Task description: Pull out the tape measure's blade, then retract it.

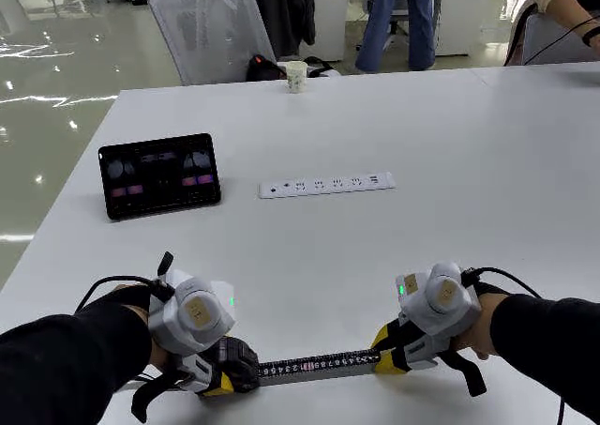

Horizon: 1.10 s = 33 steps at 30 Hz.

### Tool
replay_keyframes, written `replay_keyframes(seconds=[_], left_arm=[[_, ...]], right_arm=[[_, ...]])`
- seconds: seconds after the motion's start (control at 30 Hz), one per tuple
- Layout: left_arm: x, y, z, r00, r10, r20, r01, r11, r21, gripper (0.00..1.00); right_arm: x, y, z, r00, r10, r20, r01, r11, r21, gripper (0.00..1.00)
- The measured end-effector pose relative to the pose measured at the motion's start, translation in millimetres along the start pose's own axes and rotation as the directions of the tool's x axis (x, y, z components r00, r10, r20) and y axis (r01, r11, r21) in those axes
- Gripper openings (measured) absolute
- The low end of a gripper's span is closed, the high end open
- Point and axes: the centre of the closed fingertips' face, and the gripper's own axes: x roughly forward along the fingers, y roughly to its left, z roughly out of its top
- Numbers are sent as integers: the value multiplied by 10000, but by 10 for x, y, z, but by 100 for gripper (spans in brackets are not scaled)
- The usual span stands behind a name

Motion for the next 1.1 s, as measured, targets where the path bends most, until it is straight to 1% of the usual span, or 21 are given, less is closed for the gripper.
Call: replay_keyframes(seconds=[0.37,0.57,0.8,0.93,1.1], left_arm=[[2,3,5,10000,-38,24,38,10000,-8,31],[4,2,6,10000,-37,15,37,10000,-4,31],[2,4,3,10000,-30,34,30,10000,-15,31],[0,7,1,10000,-1,84,2,10000,-51,31],[1,6,3,10000,20,24,-20,10000,-39,31]], right_arm=[[-72,-14,-54,10000,4,-3,-3,10000,96,10],[-141,-22,-140,10000,-84,-7,85,9996,275,10],[-190,-23,-192,9999,-134,-91,136,9994,309,10],[-224,-11,-234,9995,-143,-290,150,9996,232,10],[-244,-36,-277,9994,-207,-284,215,9994,284,10]])
